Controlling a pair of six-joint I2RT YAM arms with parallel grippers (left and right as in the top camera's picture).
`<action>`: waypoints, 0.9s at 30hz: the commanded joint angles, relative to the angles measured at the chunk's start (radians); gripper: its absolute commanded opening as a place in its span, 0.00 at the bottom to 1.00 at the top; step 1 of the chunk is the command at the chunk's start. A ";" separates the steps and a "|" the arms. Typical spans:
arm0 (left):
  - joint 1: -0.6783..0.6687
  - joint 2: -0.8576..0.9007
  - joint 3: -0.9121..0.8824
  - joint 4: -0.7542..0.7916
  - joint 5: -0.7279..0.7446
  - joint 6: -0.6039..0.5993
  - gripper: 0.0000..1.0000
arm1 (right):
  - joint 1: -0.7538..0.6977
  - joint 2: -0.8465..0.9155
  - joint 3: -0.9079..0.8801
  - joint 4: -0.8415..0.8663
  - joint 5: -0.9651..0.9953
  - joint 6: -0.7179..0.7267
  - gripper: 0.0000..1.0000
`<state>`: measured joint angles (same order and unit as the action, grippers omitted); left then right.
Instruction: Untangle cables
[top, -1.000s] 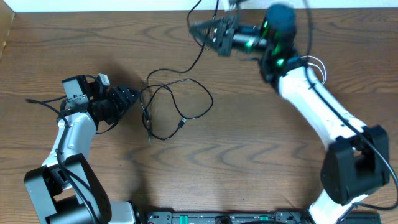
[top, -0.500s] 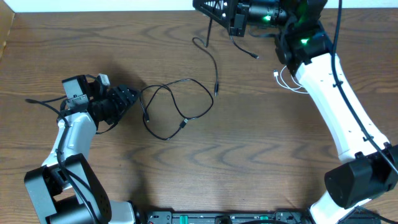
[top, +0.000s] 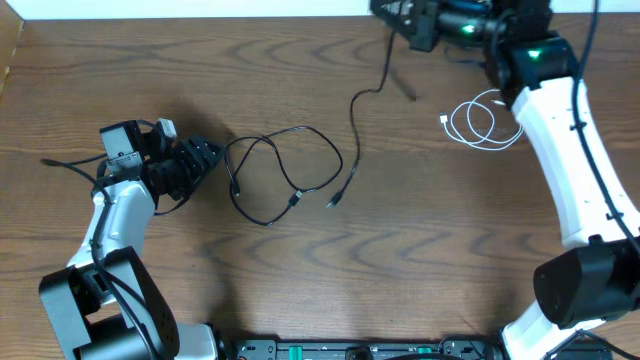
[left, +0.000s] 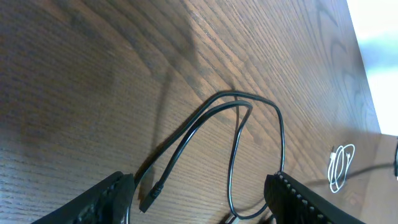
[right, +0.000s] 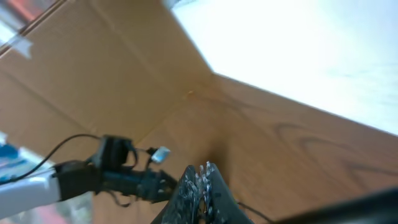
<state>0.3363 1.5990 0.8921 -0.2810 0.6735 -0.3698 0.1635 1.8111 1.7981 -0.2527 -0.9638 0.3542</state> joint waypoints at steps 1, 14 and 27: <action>-0.002 -0.002 -0.006 -0.002 -0.012 -0.009 0.72 | -0.075 -0.013 0.014 -0.018 0.023 -0.002 0.01; -0.002 -0.002 -0.006 -0.002 -0.013 -0.009 0.72 | -0.245 -0.013 0.014 -0.473 0.385 -0.136 0.01; -0.002 -0.002 -0.006 -0.002 -0.013 -0.008 0.72 | -0.256 -0.009 0.013 -0.783 1.268 -0.206 0.01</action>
<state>0.3363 1.5990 0.8921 -0.2813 0.6735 -0.3702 -0.0826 1.8111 1.7988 -1.0107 0.0383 0.1699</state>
